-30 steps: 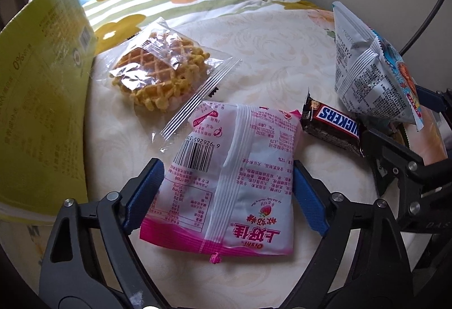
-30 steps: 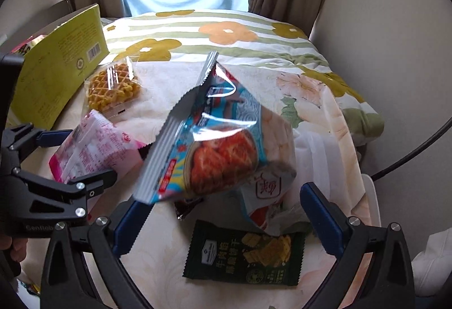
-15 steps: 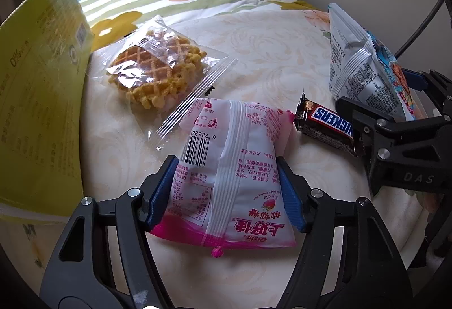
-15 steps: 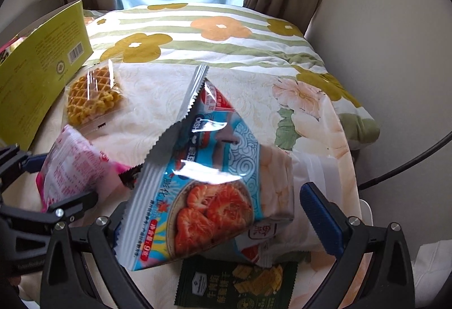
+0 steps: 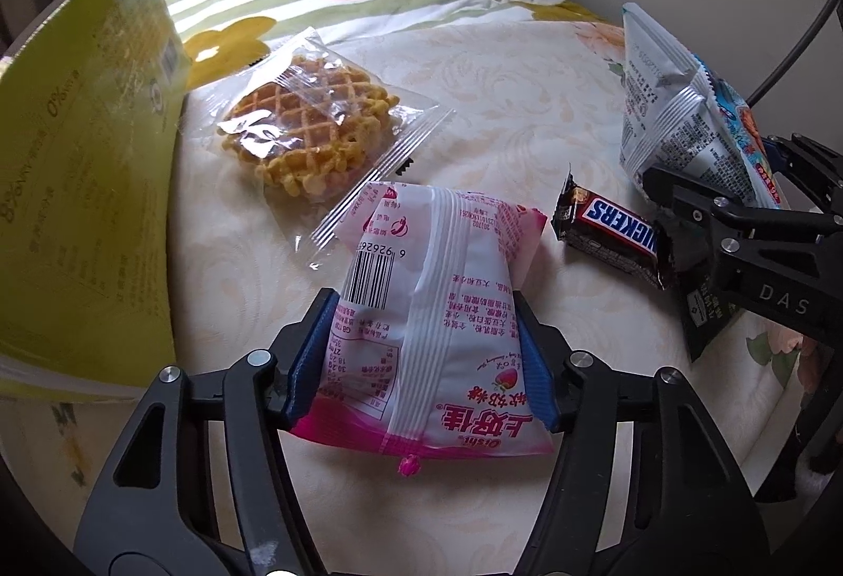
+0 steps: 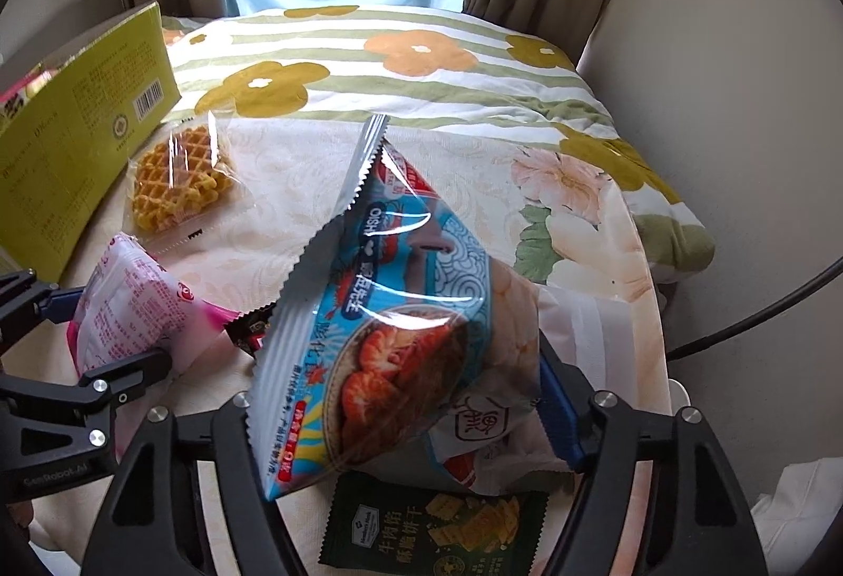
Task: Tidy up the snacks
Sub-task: 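Lift both bags and carry them over the cardboard box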
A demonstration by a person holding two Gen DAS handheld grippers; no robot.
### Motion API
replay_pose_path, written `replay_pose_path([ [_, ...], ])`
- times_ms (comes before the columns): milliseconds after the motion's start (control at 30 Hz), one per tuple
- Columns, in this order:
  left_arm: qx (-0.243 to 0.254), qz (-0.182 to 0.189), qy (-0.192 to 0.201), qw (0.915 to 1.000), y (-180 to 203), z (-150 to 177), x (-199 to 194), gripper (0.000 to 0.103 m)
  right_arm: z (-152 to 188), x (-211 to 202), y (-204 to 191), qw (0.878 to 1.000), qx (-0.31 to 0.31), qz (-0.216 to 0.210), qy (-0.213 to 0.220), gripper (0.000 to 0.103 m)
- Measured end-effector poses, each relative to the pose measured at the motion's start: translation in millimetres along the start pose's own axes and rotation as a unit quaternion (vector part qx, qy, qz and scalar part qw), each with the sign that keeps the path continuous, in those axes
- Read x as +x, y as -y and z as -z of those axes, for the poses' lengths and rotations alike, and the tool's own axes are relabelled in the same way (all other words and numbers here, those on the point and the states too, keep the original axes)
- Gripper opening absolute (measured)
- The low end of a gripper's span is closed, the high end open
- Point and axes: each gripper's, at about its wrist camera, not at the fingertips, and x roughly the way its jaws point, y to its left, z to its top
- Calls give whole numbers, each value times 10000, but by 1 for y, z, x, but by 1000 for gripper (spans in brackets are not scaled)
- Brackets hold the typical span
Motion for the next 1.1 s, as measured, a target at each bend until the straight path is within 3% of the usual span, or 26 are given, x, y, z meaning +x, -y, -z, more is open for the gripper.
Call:
replay_pose_path([
  [333,-283,-100,317,9990,1,-6,-41,59,-10,-39,-2,9993,-87,-263,268,69],
  [633,-744,-237,923,9927,-7,-29,-119,59,-38,-101,-7,9942,-352,-594,826,69],
  [833,-1123,-524,1362,9829,-45,-44,-172,59,-73,-126,-32,9872,-504,-1008,1130,69],
  [1100,-1423,-909,1641,9719,-139,-55,-222,59,-126,-140,-105,9792,-679,-1340,1362,69],
])
